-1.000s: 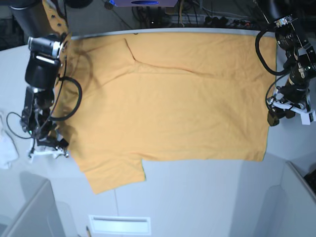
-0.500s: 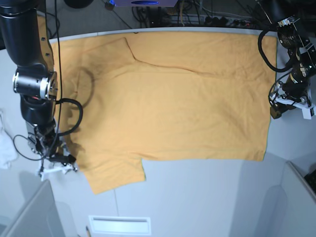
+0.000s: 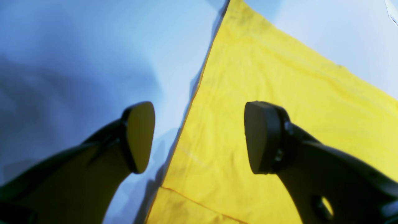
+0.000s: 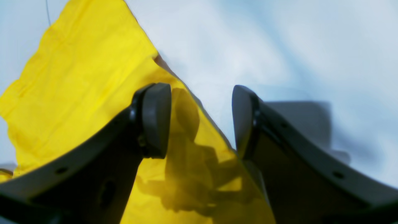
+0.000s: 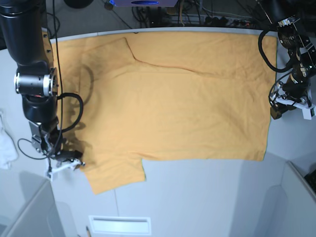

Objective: Fold the T-shirt properly
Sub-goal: 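Reach both grippers to the hem corners and grasp the hem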

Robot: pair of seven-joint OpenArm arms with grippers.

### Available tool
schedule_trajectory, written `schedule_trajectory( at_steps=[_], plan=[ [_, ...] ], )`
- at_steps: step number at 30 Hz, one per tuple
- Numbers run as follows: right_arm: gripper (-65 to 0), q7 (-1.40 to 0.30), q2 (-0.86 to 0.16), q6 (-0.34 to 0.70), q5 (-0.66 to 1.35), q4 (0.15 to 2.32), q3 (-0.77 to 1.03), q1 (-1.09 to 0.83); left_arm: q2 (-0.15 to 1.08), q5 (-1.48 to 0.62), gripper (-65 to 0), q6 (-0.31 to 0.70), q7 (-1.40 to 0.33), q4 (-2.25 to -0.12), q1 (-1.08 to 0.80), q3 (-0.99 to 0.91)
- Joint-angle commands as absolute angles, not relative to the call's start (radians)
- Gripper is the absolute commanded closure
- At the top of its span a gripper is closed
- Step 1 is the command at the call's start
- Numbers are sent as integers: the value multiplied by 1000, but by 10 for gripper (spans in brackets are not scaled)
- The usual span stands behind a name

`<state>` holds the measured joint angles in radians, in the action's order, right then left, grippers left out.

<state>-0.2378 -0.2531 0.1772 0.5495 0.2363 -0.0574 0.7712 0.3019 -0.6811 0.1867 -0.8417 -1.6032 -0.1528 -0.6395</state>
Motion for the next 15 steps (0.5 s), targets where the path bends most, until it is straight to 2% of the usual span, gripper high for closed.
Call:
schedule_trajectory(
  at_steps=[1,4,9,11,15],
  plan=[
    [-293,-269,-242,199,550,245,-70,799,318,-690,-431,191,-820,-1620,-145,-645],
    [-291,-269,-232,236,550,245,-85,800,318,-690,-431,191,-820,-1620,-145,-645],
    [-279,-263,-229,234,550,245,-85,797,320,-690,-431,191,-822,-1620,-145,-645],
    [-225,-263,-231,234,549,245,-85,796,320,-690,-431,191,-822,-1618,-142,-645],
    [-59,-262,-237,234,549,245,-87,796,320,-657,-431,191,-819,-1618,-133,-639]
  ],
)
